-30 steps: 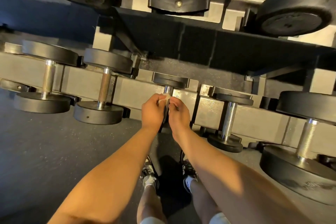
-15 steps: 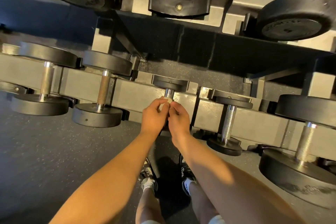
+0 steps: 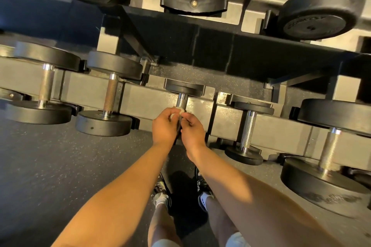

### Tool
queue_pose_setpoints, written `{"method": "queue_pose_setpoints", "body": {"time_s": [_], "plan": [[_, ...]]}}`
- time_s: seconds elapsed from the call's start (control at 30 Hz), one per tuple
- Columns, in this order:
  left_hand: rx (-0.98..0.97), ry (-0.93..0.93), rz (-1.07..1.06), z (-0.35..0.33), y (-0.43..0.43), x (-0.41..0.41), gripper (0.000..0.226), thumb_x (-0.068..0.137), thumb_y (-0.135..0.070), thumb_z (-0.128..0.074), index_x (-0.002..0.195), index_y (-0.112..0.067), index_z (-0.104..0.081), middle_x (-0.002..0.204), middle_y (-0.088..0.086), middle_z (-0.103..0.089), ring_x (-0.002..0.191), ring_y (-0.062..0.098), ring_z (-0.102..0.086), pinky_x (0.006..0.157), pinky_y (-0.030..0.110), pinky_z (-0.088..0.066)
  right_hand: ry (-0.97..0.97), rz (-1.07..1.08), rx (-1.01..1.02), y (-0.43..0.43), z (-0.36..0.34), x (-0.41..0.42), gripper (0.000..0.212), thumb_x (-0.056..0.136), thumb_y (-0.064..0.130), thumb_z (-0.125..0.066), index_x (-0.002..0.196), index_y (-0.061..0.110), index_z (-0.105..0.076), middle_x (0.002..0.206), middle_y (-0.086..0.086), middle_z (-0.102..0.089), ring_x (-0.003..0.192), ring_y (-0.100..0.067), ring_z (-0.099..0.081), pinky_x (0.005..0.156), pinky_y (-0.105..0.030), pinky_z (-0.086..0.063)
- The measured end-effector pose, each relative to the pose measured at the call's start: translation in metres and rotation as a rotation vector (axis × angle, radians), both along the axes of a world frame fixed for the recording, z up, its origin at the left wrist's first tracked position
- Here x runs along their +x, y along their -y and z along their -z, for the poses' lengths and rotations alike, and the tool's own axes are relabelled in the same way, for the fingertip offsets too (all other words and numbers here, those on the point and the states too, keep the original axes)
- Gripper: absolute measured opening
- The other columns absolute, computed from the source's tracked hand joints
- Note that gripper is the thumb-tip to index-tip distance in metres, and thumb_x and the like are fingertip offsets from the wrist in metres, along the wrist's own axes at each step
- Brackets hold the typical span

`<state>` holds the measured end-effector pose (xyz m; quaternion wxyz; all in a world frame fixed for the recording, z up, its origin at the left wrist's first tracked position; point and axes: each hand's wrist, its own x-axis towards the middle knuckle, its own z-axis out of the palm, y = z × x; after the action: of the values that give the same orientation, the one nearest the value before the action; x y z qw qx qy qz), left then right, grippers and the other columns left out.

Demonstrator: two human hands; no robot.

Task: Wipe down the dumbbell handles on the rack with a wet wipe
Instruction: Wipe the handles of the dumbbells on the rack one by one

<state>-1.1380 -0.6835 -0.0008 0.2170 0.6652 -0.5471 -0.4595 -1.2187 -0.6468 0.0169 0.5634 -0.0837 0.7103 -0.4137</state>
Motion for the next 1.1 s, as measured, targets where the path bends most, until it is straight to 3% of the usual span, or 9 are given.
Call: {"method": "queue_pose_setpoints", "body": {"time_s": [0.1, 0.23, 0.33, 0.47, 0.57, 0.73, 0.87, 1.0, 1.1], "plan": [[0.006, -0.007, -0.036, -0.001, 0.011, -0.002, 0.019, 0.099, -0.011, -0.06, 0.103, -0.023, -0.075, 0.098, -0.011, -0.073, 0.087, -0.002, -0.066, 0.081, 0.018, -0.053, 0.014, 0.013, -0.008, -0.002, 0.002, 0.003, 0.025, 0.105, 0.012, -0.047, 0.12, 0.026, -0.061, 0.121, 0.004, -0.066, 0.112, -0.014, -0.062, 0.104, -0.032, -0.049], [-0.042, -0.01, -0.032, -0.006, 0.033, -0.02, 0.021, 0.099, -0.009, -0.057, 0.1, -0.022, -0.072, 0.094, -0.014, -0.07, 0.086, -0.003, -0.062, 0.072, 0.003, -0.043, 0.003, 0.045, -0.022, 0.0, 0.005, 0.007, 0.031, 0.104, 0.005, -0.043, 0.121, 0.023, -0.062, 0.125, 0.003, -0.065, 0.117, -0.015, -0.06, 0.107, -0.032, -0.047], [-0.039, 0.035, 0.005, -0.01, 0.023, -0.019, 0.021, 0.1, -0.008, -0.056, 0.103, -0.022, -0.071, 0.091, -0.02, -0.065, 0.081, -0.008, -0.06, 0.068, 0.0, -0.041, 0.017, 0.048, -0.007, -0.001, 0.007, 0.009, 0.032, 0.103, 0.007, -0.044, 0.125, 0.023, -0.063, 0.126, 0.004, -0.065, 0.117, -0.012, -0.061, 0.109, -0.036, -0.046], [0.036, 0.118, 0.056, -0.009, -0.007, 0.006, 0.019, 0.1, -0.013, -0.058, 0.106, -0.023, -0.072, 0.092, -0.013, -0.069, 0.075, -0.004, -0.061, 0.06, 0.004, -0.042, 0.037, 0.075, 0.023, -0.001, -0.001, 0.009, 0.03, 0.104, 0.006, -0.047, 0.121, 0.027, -0.06, 0.117, 0.006, -0.066, 0.104, -0.005, -0.062, 0.098, -0.021, -0.05], [0.073, 0.186, 0.091, -0.008, -0.016, 0.019, 0.017, 0.099, -0.014, -0.059, 0.107, -0.022, -0.072, 0.093, -0.007, -0.072, 0.078, 0.008, -0.064, 0.059, 0.008, -0.039, 0.039, 0.077, 0.023, -0.001, -0.005, 0.009, 0.036, 0.103, 0.002, -0.046, 0.132, 0.019, -0.057, 0.121, 0.005, -0.062, 0.1, -0.002, -0.06, 0.09, -0.013, -0.045], [0.052, 0.024, -0.043, -0.011, 0.002, 0.001, 0.02, 0.101, -0.01, -0.055, 0.107, -0.021, -0.071, 0.095, -0.007, -0.071, 0.082, 0.009, -0.066, 0.07, 0.023, -0.051, 0.022, 0.083, 0.003, -0.001, -0.005, 0.013, 0.033, 0.102, 0.004, -0.049, 0.121, 0.029, -0.061, 0.126, 0.003, -0.065, 0.113, -0.012, -0.061, 0.108, -0.031, -0.047], [0.041, 0.067, -0.014, -0.008, 0.0, -0.006, 0.018, 0.102, -0.015, -0.055, 0.109, -0.021, -0.069, 0.096, -0.005, -0.071, 0.084, 0.009, -0.066, 0.067, 0.017, -0.048, -0.003, 0.063, 0.023, -0.002, -0.003, 0.015, 0.034, 0.103, 0.011, -0.05, 0.113, 0.042, -0.061, 0.127, 0.006, -0.066, 0.116, -0.014, -0.062, 0.107, -0.04, -0.049], [0.069, 0.19, 0.104, -0.009, -0.019, 0.014, 0.017, 0.101, -0.014, -0.056, 0.105, -0.021, -0.07, 0.088, -0.001, -0.072, 0.073, 0.012, -0.064, 0.056, 0.016, -0.042, 0.027, 0.075, 0.04, -0.003, -0.011, 0.017, 0.036, 0.103, 0.01, -0.049, 0.133, 0.028, -0.06, 0.131, 0.005, -0.063, 0.116, -0.014, -0.062, 0.107, -0.037, -0.048], [0.091, 0.244, 0.144, -0.015, -0.021, 0.019, 0.018, 0.099, -0.011, -0.056, 0.105, -0.019, -0.071, 0.092, 0.0, -0.073, 0.075, 0.011, -0.062, 0.058, 0.018, -0.039, -0.01, 0.056, 0.059, -0.006, -0.017, 0.022, 0.032, 0.101, 0.011, -0.053, 0.127, 0.028, -0.063, 0.131, 0.002, -0.063, 0.116, -0.017, -0.062, 0.105, -0.037, -0.05]]}}
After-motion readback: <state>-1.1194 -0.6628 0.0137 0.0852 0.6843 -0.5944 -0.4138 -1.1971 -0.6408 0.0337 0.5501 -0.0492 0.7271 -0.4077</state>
